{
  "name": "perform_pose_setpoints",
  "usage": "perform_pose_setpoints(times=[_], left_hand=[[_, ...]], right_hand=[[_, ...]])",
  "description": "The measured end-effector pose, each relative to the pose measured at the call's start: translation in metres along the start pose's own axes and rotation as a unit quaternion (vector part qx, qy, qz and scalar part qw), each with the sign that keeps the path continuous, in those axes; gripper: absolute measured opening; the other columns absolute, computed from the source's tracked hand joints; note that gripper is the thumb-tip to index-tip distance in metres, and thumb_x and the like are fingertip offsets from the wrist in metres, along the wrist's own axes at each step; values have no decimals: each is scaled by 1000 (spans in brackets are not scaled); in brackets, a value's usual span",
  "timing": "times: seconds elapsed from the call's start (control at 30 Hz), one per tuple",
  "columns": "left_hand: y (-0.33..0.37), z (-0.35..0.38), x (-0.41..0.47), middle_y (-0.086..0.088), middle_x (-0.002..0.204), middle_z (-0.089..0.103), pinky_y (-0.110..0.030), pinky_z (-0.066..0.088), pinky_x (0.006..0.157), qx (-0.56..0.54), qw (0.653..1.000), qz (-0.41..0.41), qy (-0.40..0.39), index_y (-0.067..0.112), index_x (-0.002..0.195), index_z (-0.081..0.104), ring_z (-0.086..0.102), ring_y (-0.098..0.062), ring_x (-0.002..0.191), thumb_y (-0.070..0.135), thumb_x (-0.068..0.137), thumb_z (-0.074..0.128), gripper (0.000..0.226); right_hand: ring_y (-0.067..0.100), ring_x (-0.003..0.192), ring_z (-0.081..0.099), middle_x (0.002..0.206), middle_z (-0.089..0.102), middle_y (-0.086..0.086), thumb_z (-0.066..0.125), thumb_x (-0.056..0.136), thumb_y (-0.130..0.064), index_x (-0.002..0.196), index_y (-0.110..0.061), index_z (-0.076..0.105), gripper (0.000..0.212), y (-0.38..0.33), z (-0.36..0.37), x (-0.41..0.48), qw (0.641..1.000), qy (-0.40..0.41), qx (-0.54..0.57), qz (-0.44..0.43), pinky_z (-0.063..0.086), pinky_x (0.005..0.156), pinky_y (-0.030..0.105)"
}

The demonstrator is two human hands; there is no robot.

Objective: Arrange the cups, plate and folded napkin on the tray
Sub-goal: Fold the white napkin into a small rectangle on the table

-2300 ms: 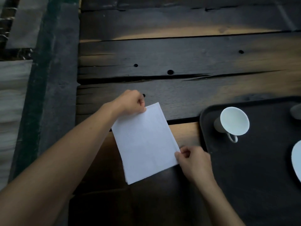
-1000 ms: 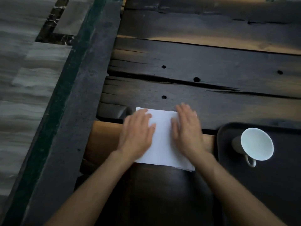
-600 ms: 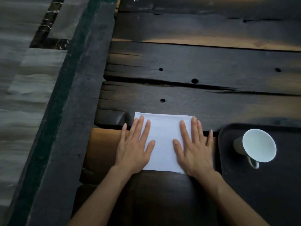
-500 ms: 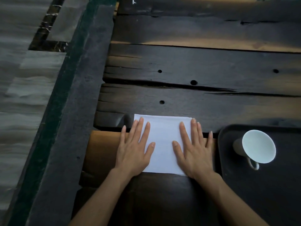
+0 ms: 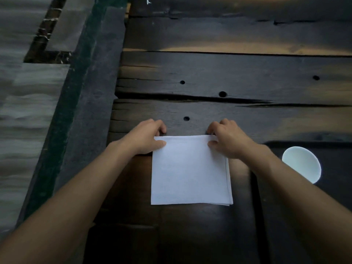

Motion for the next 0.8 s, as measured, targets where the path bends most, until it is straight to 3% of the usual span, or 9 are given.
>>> perform_pose_setpoints(times=[0.13,0.23,0.37,0.43,0.53,0.67,0.8], left_hand=[[1,-7,7,10,94,56,-21,38,60,-10,1000,14,-11,28,94,68,54,-5,83,32,92,68,4],[4,-20,-3,12,95,64,-26,46,61,-82,996,15,35,34,92,64,59,-6,82,32,94,67,4],[11,-25,-34,11,98,70,-41,61,72,-123,990,32,61,35,96,63,66,-9,88,32,95,66,4],[13,-23,-53,14,103,71,-35,60,77,-122,989,46,67,38,106,67,65,-2,91,33,96,65,12],[17,-19,-84,15,112,75,-12,52,78,-100,985,100,97,36,125,71,63,14,89,28,95,68,31],[27,5,-120,4,125,72,-32,53,100,-52,965,205,154,19,122,75,66,-10,119,11,88,76,34],[22,36,-137,6,130,68,-36,49,106,-12,951,244,189,19,120,76,60,-9,127,23,93,64,30]], right_hand=[[31,116,55,121,60,11,62,91,-19,116,-19,68,25,0,-15,6,1000,-18,11,-13,42,88,31],[31,105,63,110,72,6,63,89,-15,107,-17,70,20,1,-33,-3,997,40,49,-37,42,76,30],[25,97,68,103,77,0,69,91,-20,108,-21,75,19,0,-44,-30,989,87,69,-97,45,75,30],[23,92,69,100,76,-1,71,91,-23,107,-23,77,17,-1,-45,-50,982,109,85,-127,50,76,32],[25,83,70,93,73,2,78,87,-17,101,-18,80,14,-7,-40,-83,965,153,105,-183,55,75,37],[26,79,70,91,72,4,84,81,-9,97,-14,82,17,-13,-12,-116,951,174,109,-233,58,71,37],[30,75,67,88,70,7,83,80,-6,93,-9,80,14,-12,18,-133,940,201,92,-260,57,67,41]])
Point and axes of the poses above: each hand's wrist, its own x-axis towards the middle knuckle, its own z-axis out of the palm, y = z × x, the point moved 8 cm from there along x, towards the middle knuckle
